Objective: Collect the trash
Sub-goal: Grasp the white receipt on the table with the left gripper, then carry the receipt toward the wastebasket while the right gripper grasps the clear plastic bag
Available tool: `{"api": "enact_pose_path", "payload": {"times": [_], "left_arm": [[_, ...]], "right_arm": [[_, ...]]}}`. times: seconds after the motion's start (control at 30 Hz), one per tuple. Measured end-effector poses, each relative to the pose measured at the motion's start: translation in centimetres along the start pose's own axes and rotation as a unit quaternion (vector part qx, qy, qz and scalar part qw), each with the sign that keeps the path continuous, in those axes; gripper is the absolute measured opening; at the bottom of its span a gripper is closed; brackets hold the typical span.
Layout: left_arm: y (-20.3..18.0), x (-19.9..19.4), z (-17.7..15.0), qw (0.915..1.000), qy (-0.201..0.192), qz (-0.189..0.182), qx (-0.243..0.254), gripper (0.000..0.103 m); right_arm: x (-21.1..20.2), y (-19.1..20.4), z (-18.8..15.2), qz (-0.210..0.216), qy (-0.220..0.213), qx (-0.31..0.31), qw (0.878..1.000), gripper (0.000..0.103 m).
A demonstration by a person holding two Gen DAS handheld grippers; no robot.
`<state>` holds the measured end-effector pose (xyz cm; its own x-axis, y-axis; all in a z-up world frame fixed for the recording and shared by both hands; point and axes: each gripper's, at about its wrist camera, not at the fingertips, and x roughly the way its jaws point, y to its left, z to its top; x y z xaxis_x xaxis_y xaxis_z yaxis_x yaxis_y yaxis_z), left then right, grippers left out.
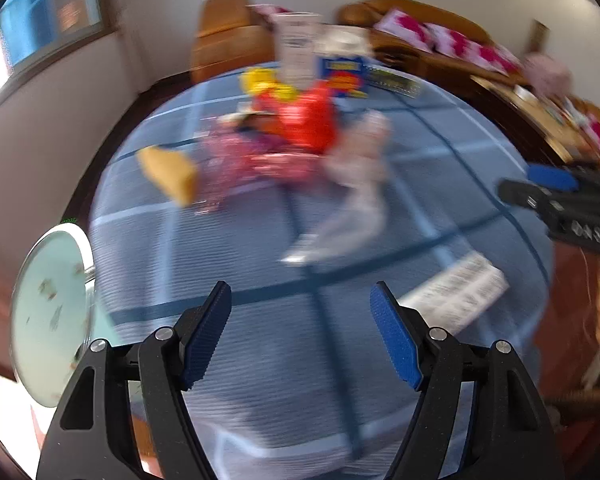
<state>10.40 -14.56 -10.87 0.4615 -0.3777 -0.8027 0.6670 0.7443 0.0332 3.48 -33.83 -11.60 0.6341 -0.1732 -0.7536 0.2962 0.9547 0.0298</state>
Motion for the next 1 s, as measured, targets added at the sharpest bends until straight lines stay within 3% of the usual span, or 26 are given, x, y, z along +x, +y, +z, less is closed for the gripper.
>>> {"api": "enact_pose_path", "payload": {"times": [0.3, 0.53, 0.63, 0.7, 0.73, 0.8, 0.9, 1.0], "left_arm": [[-5.4, 0.2, 0.0, 0.9918, 0.004, -0.089, 0.091, 0.07], [-6.6, 2.3, -0.3, 0.9874, 0.031, -0.102, 0.117, 0.068], [-6.2, 2.7, 0.1, 0.9866, 0.03, -0.13, 0.094, 0.056], [-5.9, 2.9, 0.1, 0.9834, 0.034, -0.158, 0.081, 0.035], [-5.5, 3.0, 0.1, 0.98, 0.034, -0.185, 0.064, 0.031], [-5.1, 3.0, 0.2, 0.9794, 0.027, -0.194, 0.051, 0.019], [-4.1, 2.7, 0.2, 0.9788, 0.022, -0.202, 0.025, 0.016], [-3.3, 1.7, 0.3, 0.9825, 0.011, -0.185, 0.02, 0.016]], "right_arm": [[-0.5, -2.7, -0.9, 0.0, 0.01, 0.014, 1.0, 0.064], [-0.7, -3.8, -1.4, 0.0, 0.01, 0.029, 1.0, 0.064], [-0.5, -3.8, -1.3, 0.004, 0.012, 0.034, 0.999, 0.064], [-0.5, -3.6, -1.2, 0.006, 0.01, 0.033, 0.999, 0.064], [-0.5, -3.6, -1.1, 0.007, 0.009, 0.032, 0.999, 0.064], [-0.5, -3.4, -1.0, 0.008, 0.008, 0.031, 0.999, 0.064], [-0.3, -3.0, -0.7, 0.012, 0.005, 0.032, 0.999, 0.064], [0.0, -2.2, -0.2, 0.016, 0.003, 0.027, 0.999, 0.064]]}}
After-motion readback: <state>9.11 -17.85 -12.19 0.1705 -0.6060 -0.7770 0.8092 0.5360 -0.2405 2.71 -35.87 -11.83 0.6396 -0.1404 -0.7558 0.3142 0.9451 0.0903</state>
